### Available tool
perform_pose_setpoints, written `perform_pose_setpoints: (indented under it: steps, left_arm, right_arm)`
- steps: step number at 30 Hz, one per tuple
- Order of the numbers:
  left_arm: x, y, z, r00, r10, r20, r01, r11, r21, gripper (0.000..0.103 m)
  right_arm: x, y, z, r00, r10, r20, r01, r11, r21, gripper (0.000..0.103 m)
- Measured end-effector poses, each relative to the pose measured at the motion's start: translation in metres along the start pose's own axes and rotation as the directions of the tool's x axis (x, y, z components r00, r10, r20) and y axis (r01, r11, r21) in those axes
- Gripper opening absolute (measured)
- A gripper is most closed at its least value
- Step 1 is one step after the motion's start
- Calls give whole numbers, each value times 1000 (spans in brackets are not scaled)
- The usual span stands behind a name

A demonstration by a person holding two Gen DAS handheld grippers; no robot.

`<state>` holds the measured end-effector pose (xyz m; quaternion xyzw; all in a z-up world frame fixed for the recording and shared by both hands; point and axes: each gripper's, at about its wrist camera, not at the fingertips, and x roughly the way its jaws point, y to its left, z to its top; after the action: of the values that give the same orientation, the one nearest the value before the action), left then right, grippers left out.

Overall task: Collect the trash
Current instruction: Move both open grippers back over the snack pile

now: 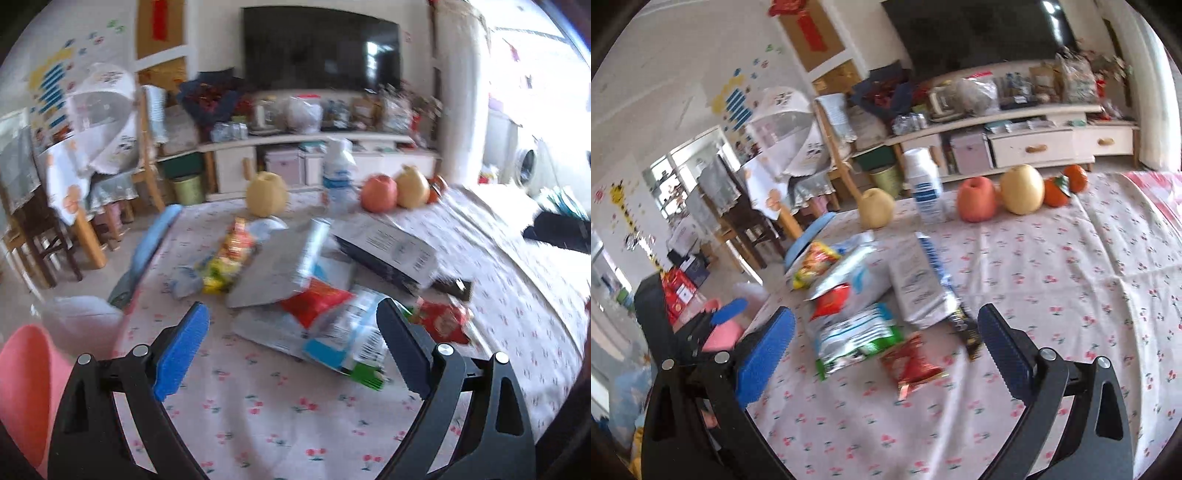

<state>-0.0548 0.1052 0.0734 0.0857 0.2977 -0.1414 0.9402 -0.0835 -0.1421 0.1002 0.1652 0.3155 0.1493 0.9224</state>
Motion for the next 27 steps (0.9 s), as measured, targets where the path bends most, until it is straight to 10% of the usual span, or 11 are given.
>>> perform_pose_setpoints:
  steps: [8, 20, 27]
  left_arm:
    - [34, -46, -5, 992, -64, -106, 82, 982, 167, 93]
    - [73, -46, -2, 976, -74, -203, 109, 980, 166, 90]
    - [85, -48, 0, 969, -85, -234, 125, 979, 161, 78]
  right_arm:
    - [24, -39, 10, 996, -61, -68, 62, 998, 20, 98]
    - [78, -48, -4, 959, -132, -251, 108, 989, -105, 96]
    - [100, -57, -9, 937, -160, -311, 126, 984, -127, 76]
